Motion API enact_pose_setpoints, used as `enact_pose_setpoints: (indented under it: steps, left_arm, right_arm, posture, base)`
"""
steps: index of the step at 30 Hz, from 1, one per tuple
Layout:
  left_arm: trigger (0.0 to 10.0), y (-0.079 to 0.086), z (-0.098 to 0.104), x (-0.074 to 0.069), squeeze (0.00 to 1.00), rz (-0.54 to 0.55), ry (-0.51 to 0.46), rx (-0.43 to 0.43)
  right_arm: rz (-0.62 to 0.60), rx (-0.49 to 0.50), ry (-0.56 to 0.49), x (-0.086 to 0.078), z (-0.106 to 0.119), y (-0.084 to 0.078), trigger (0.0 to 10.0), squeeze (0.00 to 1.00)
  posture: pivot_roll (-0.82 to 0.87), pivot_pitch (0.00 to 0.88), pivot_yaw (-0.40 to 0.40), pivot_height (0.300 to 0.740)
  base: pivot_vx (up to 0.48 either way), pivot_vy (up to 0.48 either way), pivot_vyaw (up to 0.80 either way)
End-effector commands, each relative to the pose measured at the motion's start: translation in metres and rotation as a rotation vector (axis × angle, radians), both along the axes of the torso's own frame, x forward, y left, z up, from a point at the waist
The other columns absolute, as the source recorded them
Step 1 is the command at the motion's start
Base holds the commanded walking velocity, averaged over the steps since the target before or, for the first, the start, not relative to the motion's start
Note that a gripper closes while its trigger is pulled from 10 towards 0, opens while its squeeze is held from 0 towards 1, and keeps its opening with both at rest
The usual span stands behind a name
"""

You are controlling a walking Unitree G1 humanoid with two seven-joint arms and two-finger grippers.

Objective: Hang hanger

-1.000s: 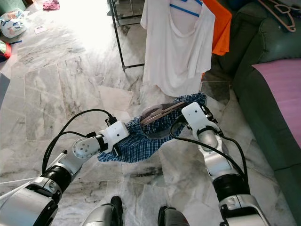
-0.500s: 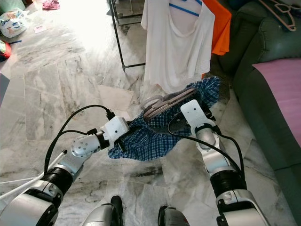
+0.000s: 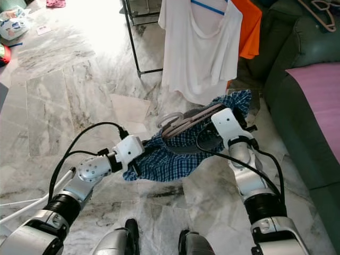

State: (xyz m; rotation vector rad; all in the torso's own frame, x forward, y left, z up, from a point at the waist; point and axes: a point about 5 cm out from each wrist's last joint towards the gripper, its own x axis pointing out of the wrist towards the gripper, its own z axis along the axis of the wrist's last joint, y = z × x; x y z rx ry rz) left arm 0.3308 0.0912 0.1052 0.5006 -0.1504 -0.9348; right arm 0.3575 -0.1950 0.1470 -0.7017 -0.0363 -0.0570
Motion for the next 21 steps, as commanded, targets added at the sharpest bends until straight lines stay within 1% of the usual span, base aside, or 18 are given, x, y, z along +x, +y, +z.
enact_pose_setpoints:
  steps: [1, 2, 3, 4, 5, 7, 8, 9, 10, 13, 14, 16, 17, 18, 19, 20, 21]
  left_arm:
    - [0.0, -0.001, -0.003, -0.001, 0.0, -0.008, 0.012, 0.025]
    - [0.0, -0.001, -0.003, -0.001, 0.0, -0.007, 0.012, 0.026]
    - [0.0, -0.001, -0.003, -0.001, 0.0, -0.005, 0.013, 0.029]
    - [0.0, 0.0, -0.004, 0.0, 0.0, 0.001, 0.013, 0.036]
    - [0.0, 0.0, -0.004, 0.0, 0.0, 0.001, 0.013, 0.036]
    - [0.0, 0.0, -0.004, 0.001, 0.0, 0.01, 0.015, 0.042]
    - [0.0, 0.0, -0.004, 0.001, 0.0, 0.01, 0.016, 0.041]
    - [0.0, 0.0, -0.004, 0.001, 0.0, 0.011, 0.017, 0.042]
    - [0.0, 0.0, -0.004, 0.001, 0.0, 0.012, 0.017, 0.043]
    - [0.0, 0.0, -0.003, 0.002, 0.0, 0.017, 0.018, 0.045]
    - [0.0, 0.0, -0.003, 0.003, 0.0, 0.019, 0.018, 0.046]
    - [0.0, 0.001, -0.003, 0.003, 0.0, 0.025, 0.018, 0.05]
    - [0.0, 0.001, -0.003, 0.004, 0.0, 0.032, 0.018, 0.052]
    - [0.0, 0.002, -0.003, 0.005, 0.0, 0.038, 0.019, 0.054]
    - [0.0, 0.002, -0.003, 0.005, 0.0, 0.038, 0.019, 0.054]
    - [0.0, 0.002, -0.003, 0.005, 0.0, 0.044, 0.02, 0.056]
    - [0.0, 0.002, -0.003, 0.005, 0.0, 0.044, 0.02, 0.056]
  right_arm:
    - [0.018, -0.018, -0.002, -0.004, -0.001, 0.006, 0.5, 0.0]
    - [0.019, -0.018, -0.001, -0.004, -0.002, 0.006, 0.5, 0.0]
    - [0.02, -0.017, 0.002, -0.005, -0.002, 0.007, 0.9, 0.0]
    - [0.022, -0.015, 0.004, -0.005, -0.003, 0.008, 1.7, 0.0]
    - [0.022, -0.015, 0.004, -0.005, -0.003, 0.008, 1.7, 0.0]
    - [0.026, -0.016, 0.008, -0.008, -0.005, 0.011, 5.3, 0.0]
    - [0.026, -0.015, 0.01, -0.008, -0.005, 0.012, 5.3, 0.0]
    - [0.027, -0.011, 0.011, -0.009, -0.006, 0.013, 8.7, 0.0]
    - [0.028, -0.007, 0.012, -0.009, -0.006, 0.013, 9.1, 0.0]
    - [0.03, -0.004, 0.022, -0.011, -0.009, 0.016, 9.0, 0.0]
    - [0.029, 0.007, 0.028, -0.012, -0.01, 0.017, 9.2, 0.0]
    - [0.022, 0.015, 0.037, -0.014, -0.011, 0.018, 10.0, 0.0]
    - [0.008, 0.035, 0.047, -0.015, -0.013, 0.017, 10.0, 0.0]
    - [-0.02, 0.084, 0.055, -0.016, -0.015, 0.015, 10.0, 0.0]
    - [-0.02, 0.084, 0.055, -0.016, -0.015, 0.015, 10.0, 0.0]
    - [-0.049, 0.126, 0.056, -0.017, -0.017, 0.013, 10.0, 0.2]
    - [-0.049, 0.126, 0.056, -0.017, -0.017, 0.013, 10.0, 0.2]
  posture:
    - [-0.01, 0.305, 0.037, 0.74]
    - [-0.01, 0.305, 0.037, 0.74]
    - [-0.01, 0.306, 0.037, 0.74]
    - [-0.01, 0.305, 0.038, 0.74]
    - [-0.01, 0.305, 0.038, 0.74]
    - [-0.01, 0.305, 0.038, 0.74]
    - [-0.01, 0.305, 0.038, 0.74]
    - [-0.01, 0.305, 0.038, 0.74]
    - [-0.01, 0.305, 0.038, 0.74]
    - [-0.01, 0.3, 0.037, 0.74]
    - [-0.01, 0.3, 0.037, 0.74]
    - [-0.01, 0.3, 0.037, 0.74]
    - [-0.01, 0.298, 0.032, 0.74]
    - [-0.01, 0.297, 0.031, 0.74]
    - [-0.01, 0.297, 0.031, 0.74]
    - [-0.01, 0.296, 0.03, 0.74]
    - [-0.01, 0.296, 0.03, 0.74]
  base:
    - [0.0, 0.0, 0.0]
    - [0.0, 0.0, 0.0]
    - [0.0, 0.0, 0.0]
    - [0.0, 0.0, 0.0]
    - [0.0, 0.0, 0.0]
    - [0.0, 0.0, 0.0]
    - [0.0, 0.0, 0.0]
    - [0.0, 0.0, 0.0]
    - [0.0, 0.0, 0.0]
    - [0.0, 0.0, 0.0]
    - [0.0, 0.0, 0.0]
    - [0.0, 0.0, 0.0]
    - [0.0, 0.0, 0.0]
    - [0.0, 0.0, 0.0]
    - [0.0, 0.0, 0.0]
    - [0.0, 0.0, 0.0]
    - [0.0, 0.0, 0.0]
